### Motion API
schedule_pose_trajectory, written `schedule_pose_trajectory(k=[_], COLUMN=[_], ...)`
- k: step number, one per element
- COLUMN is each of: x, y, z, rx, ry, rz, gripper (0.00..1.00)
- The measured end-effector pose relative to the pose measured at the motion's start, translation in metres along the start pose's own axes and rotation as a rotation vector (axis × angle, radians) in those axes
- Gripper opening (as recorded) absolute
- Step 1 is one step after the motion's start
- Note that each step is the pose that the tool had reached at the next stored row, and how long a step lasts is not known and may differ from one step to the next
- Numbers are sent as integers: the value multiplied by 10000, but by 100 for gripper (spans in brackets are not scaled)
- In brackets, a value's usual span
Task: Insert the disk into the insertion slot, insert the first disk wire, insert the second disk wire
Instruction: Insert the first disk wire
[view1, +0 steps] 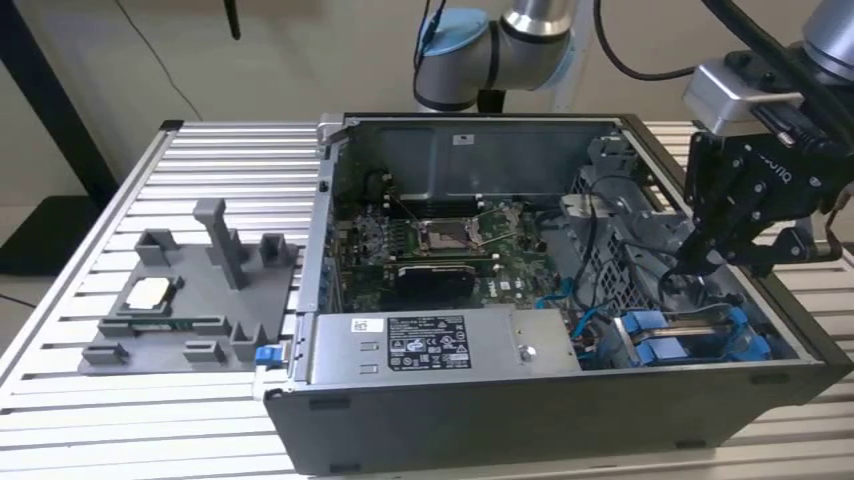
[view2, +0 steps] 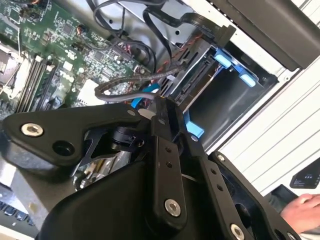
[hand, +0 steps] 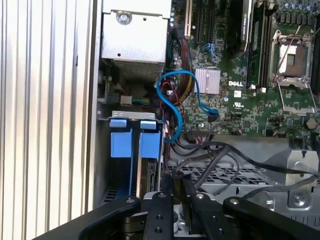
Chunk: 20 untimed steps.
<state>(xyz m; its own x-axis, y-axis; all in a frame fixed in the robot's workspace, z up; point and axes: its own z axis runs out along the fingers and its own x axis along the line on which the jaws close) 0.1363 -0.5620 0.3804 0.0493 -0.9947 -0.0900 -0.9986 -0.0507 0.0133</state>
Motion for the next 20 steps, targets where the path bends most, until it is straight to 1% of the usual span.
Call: schedule_pose_trajectory(k=[5, 13, 15, 20], x=[15, 45, 48, 49], y=[-31, -120, -136, -141], z=[48, 123, 138, 140], rx=[51, 45, 44, 42], ry=[16, 64, 87, 89], rz=[-171, -346, -369, -383], gripper=[19, 19, 19, 19])
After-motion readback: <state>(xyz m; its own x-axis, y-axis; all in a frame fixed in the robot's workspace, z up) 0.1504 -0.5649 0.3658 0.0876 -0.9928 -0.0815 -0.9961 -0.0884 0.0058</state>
